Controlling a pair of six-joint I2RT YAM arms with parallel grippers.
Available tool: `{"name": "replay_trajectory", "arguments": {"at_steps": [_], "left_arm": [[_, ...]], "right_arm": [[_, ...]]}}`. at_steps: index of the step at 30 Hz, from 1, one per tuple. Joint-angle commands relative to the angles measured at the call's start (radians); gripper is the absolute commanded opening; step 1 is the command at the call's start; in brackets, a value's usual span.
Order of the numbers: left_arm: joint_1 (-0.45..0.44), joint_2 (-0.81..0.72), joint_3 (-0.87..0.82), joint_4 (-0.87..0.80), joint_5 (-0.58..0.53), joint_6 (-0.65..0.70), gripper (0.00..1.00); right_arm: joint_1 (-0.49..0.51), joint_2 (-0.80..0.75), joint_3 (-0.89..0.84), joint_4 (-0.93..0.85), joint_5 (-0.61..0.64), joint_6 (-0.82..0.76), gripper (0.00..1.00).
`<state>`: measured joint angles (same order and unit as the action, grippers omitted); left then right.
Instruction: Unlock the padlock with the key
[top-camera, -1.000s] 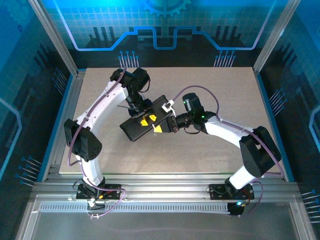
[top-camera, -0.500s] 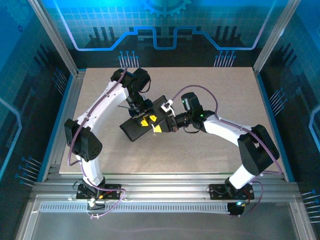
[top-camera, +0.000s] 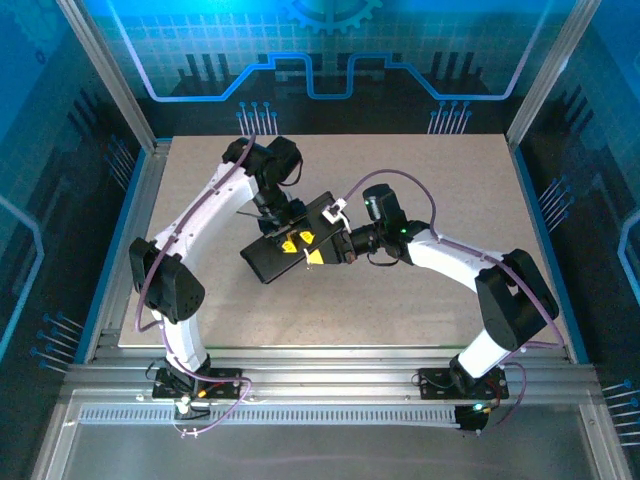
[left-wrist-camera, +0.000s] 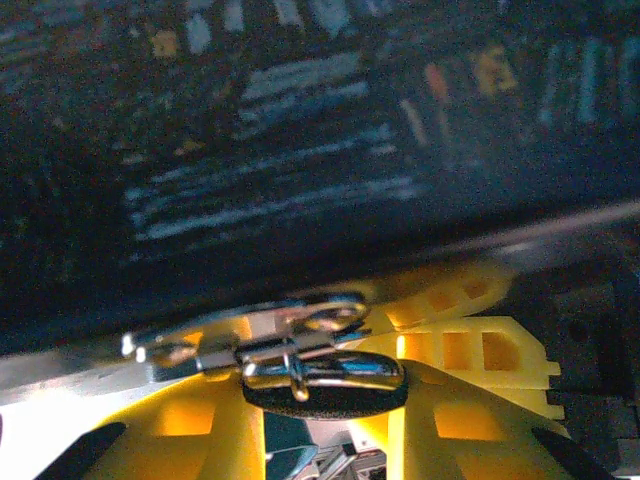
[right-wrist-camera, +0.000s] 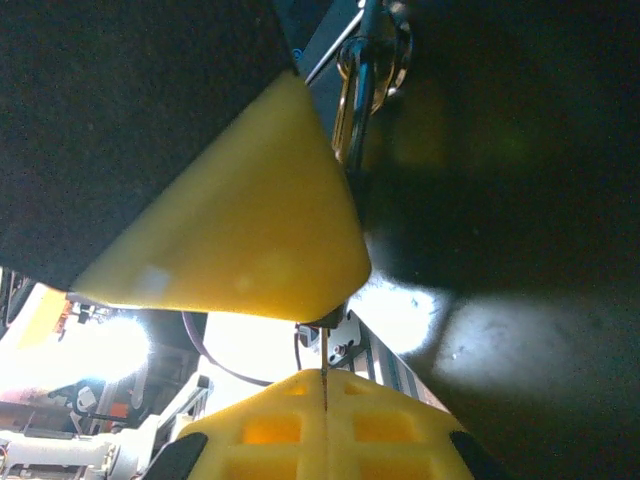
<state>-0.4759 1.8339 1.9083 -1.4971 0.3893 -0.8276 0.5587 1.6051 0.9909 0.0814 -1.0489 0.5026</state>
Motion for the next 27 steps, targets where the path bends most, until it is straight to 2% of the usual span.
{"name": "replay_trajectory", "arguments": {"at_steps": [1,17,27], "left_arm": [[-0.009,-0.007,0.028,-0.031,0.031,0.036,0.09],[-0.028,0.002,0.038,-0.065,0.007,0.059,0.07],[-0.016,-0.023,-0.017,0.015,0.073,-0.010,0.06]], "right_arm": [[-0.017,0.006,0.012,0.018,-0.001,0.008,0.00],[-0.028,0.007,0.030,0.012,0.037,0.015,0.00],[-0.008,0.023,0.037,0.072,0.070,0.048,0.00]]}}
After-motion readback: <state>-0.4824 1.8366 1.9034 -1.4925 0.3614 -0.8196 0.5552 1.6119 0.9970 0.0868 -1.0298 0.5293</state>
